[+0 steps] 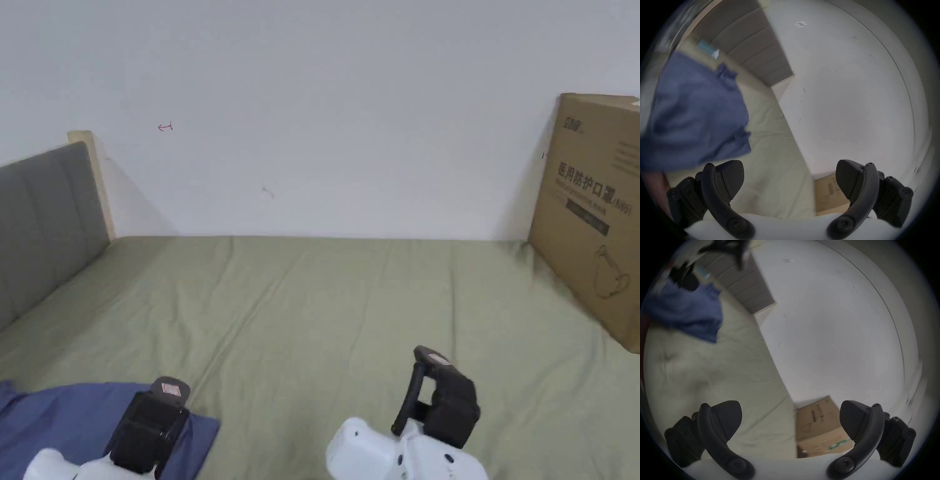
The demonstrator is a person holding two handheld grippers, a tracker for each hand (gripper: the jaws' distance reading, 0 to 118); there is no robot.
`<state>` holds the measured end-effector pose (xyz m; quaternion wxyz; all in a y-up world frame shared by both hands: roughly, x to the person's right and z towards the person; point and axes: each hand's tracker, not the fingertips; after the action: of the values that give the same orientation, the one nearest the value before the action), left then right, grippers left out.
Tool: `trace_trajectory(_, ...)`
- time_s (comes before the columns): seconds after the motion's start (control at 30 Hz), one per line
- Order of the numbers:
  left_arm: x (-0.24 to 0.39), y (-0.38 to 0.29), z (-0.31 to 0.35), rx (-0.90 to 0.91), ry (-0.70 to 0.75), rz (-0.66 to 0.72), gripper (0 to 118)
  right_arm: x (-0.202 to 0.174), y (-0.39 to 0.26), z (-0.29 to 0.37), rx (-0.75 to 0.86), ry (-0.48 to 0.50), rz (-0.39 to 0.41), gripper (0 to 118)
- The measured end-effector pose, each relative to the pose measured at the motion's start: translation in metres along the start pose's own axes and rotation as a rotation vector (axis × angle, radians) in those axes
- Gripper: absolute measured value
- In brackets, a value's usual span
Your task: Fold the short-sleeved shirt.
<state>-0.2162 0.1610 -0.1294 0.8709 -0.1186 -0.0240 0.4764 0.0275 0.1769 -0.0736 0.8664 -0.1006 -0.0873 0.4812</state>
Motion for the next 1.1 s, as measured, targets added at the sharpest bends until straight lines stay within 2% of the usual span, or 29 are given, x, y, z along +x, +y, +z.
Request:
trace_trajectory(0.07,0.031,0.006,0.004,0.033,-0.032,-0.228,115,0.025,0.002,-0.003,-0.005,-0.013,-0.216,118)
trace_trajectory(0.13,0.067,0.009,0.009,0.068,-0.086,-0.502,115,0.058,0.0,-0.002,-0.013,-0.029,-0.499,118)
trace_trajectory(0.23,0.106,-0.003,0.022,0.12,-0.168,-0.853,115,0.086,-0.022,-0.002,-0.026,-0.014,-0.903,118)
trace_trajectory(0.3,0.114,-0.02,0.026,0.133,-0.098,-1.05,115,0.089,-0.049,-0.004,-0.084,0.031,-1.174,118)
trace_trajectory(0.33,0.112,-0.027,0.027,0.165,-0.075,-1.078,115,0.084,-0.061,-0.005,-0.107,0.021,-1.265,118)
trace_trajectory(0.37,0.109,-0.034,0.028,0.181,-0.069,-1.092,115,0.078,-0.07,-0.004,-0.136,0.015,-1.313,118)
trace_trajectory(0.43,0.103,-0.036,0.028,0.136,-0.101,-1.099,115,0.076,-0.08,-0.003,-0.209,0.012,-1.322,118)
trace_trajectory(0.57,0.103,-0.024,0.026,0.026,-0.212,-1.032,115,0.085,-0.071,0.013,-0.065,-0.067,-1.146,118)
trace_trajectory(0.67,0.109,-0.019,0.027,0.059,-0.152,-1.01,114,0.093,-0.058,0.018,-0.027,-0.141,-1.033,118)
trace_trajectory(0.7,0.111,-0.016,0.026,0.053,-0.153,-1.015,112,0.094,-0.056,0.02,-0.011,-0.143,-1.006,118)
trace_trajectory(0.77,0.111,-0.014,0.026,0.048,-0.143,-1.019,99,0.094,-0.04,0.027,-0.023,-0.138,-0.963,117)
trace_trajectory(0.8,0.111,-0.013,0.026,0.037,-0.136,-1.024,87,0.093,-0.037,0.031,-0.031,-0.133,-0.95,112)
trace_trajectory(0.83,0.11,-0.013,0.027,0.032,-0.131,-1.024,63,0.09,-0.037,0.035,-0.02,-0.133,-0.951,94)
trace_trajectory(0.87,0.108,-0.013,0.027,0.028,-0.127,-1.025,44,0.086,-0.037,0.043,0.041,-0.14,-0.956,67)
trace_trajectory(0.9,0.104,-0.014,0.027,0.032,-0.124,-1.028,44,0.088,-0.043,0.039,0.042,-0.114,-0.97,67)
trace_trajectory(0.93,0.103,-0.015,0.028,0.042,-0.105,-1.034,38,0.088,-0.042,0.037,0.011,-0.101,-0.975,56)
trace_trajectory(0.97,0.102,-0.018,0.029,0.05,-0.087,-1.053,28,0.086,-0.041,0.033,-0.004,-0.102,-0.973,33)
trace_trajectory(1.0,0.1,-0.02,0.029,0.062,-0.083,-1.059,15,0.083,-0.04,0.031,-0.027,-0.109,-0.964,14)
trace_trajectory(1.03,0.099,-0.019,0.03,0.062,-0.086,-1.057,4,0.083,-0.044,0.027,-0.042,-0.12,-0.953,14)
trace_trajectory(1.1,0.098,-0.016,0.034,0.055,-0.12,-1.026,0,0.086,-0.048,0.025,-0.036,-0.068,-0.988,12)
